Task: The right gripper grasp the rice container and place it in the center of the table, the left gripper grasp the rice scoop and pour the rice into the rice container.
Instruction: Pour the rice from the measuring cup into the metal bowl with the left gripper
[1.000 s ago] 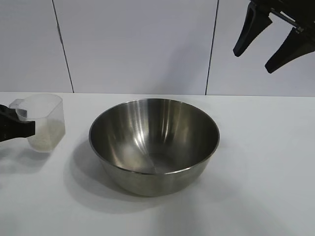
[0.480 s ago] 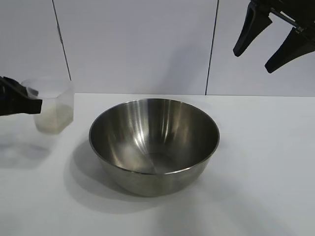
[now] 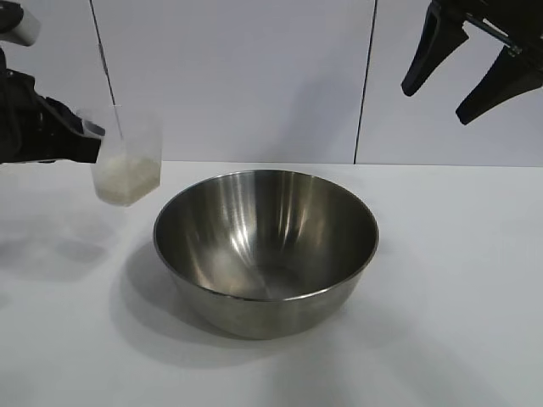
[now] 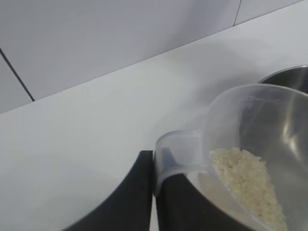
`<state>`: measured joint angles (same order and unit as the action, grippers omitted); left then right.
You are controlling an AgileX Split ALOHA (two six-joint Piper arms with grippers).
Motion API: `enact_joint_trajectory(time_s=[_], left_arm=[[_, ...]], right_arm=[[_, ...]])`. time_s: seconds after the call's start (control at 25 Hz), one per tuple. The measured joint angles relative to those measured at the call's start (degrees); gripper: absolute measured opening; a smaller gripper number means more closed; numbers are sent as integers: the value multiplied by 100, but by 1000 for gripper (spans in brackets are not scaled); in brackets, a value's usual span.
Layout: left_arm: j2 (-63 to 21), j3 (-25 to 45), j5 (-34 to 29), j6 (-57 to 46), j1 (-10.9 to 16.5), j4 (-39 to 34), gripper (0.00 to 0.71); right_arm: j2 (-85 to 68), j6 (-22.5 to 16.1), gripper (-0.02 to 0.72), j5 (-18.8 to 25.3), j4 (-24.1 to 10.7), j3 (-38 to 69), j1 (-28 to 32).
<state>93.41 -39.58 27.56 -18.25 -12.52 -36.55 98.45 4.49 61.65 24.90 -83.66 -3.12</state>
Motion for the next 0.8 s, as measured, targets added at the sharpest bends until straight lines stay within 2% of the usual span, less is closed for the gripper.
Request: enact_joint_trajectory(time_s=[0.32, 0.8], left_arm=[[0, -229, -40, -106, -35, -691, 6], [0, -589, -272, -109, -699, -740, 6]], right_arm=[[0, 0, 452, -16, 0, 0, 0], [0, 0, 452, -18, 11, 0, 0]])
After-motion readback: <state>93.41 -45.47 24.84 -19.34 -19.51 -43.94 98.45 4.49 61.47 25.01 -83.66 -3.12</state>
